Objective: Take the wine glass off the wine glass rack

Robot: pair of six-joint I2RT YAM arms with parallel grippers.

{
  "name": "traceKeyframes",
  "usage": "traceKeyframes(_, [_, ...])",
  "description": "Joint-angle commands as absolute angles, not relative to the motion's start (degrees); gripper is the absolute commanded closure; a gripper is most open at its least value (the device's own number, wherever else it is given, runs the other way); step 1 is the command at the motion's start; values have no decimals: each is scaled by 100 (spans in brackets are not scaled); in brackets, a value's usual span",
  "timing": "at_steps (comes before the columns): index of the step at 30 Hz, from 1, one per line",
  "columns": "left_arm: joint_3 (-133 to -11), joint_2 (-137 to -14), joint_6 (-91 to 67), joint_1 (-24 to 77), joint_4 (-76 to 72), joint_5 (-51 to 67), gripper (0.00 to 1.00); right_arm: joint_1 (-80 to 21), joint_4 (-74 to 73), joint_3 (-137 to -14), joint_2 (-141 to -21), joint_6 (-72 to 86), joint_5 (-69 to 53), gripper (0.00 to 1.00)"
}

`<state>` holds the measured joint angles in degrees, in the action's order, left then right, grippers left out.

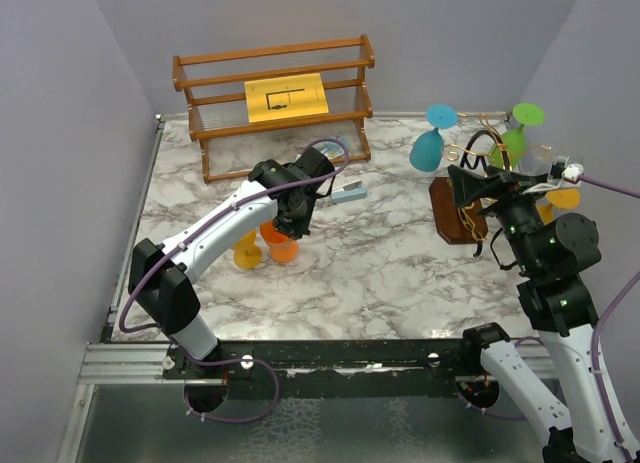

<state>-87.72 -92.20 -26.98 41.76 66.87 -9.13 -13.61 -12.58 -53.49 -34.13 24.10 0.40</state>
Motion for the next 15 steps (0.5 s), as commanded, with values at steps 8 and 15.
traceKeyframes(8, [-8631,-9351,-2526,4218,6597,-1063,100,-1397,-1370,-5467,-3259,2326,220,1])
traceKeyframes(15, [-8419,-9244,-2593,4219,6497,-1070,92,-1397,-1397,-5493,-3243,2330,211,1])
